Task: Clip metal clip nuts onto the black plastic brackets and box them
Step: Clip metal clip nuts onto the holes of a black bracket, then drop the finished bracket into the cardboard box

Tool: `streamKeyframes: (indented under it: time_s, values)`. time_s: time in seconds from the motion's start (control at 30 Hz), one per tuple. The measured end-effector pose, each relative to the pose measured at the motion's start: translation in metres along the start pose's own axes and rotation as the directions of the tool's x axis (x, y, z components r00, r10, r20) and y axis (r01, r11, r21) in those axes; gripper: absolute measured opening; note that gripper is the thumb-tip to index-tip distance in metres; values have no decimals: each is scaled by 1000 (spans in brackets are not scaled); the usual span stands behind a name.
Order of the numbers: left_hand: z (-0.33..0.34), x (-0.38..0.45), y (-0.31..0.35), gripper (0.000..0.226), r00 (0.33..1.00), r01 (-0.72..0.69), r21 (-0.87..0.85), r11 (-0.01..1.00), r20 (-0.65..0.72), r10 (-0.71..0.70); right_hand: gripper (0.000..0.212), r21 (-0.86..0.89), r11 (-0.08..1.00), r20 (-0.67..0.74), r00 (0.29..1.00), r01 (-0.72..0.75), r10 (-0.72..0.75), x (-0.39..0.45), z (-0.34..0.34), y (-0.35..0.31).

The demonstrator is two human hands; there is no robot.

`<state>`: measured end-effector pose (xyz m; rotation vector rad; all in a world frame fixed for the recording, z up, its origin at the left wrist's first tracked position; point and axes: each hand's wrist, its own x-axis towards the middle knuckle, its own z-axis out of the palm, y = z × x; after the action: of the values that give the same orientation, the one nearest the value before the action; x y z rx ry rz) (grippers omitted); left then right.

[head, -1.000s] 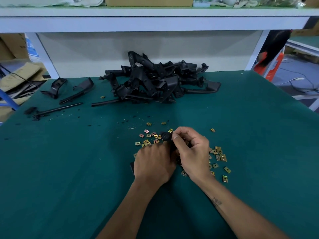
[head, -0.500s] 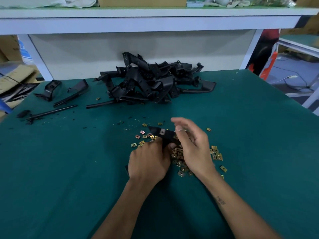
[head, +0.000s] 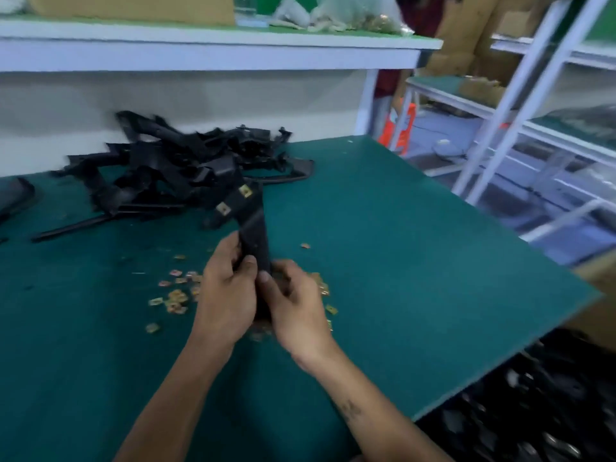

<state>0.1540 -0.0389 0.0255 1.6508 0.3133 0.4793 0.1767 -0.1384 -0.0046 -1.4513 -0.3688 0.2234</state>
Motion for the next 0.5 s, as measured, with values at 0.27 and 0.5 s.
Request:
streamKeyframes:
  time_s: [0.27,0.5]
  values:
    - [156,-66,16,48,773,-109,73,991,633,38,24,371,921,-629,762,121,153,-84,-147,-14]
    - [273,-195,-12,46,427,-352,298,887,895,-131,33,334,937,-931,119,-100,344,-202,-267,27]
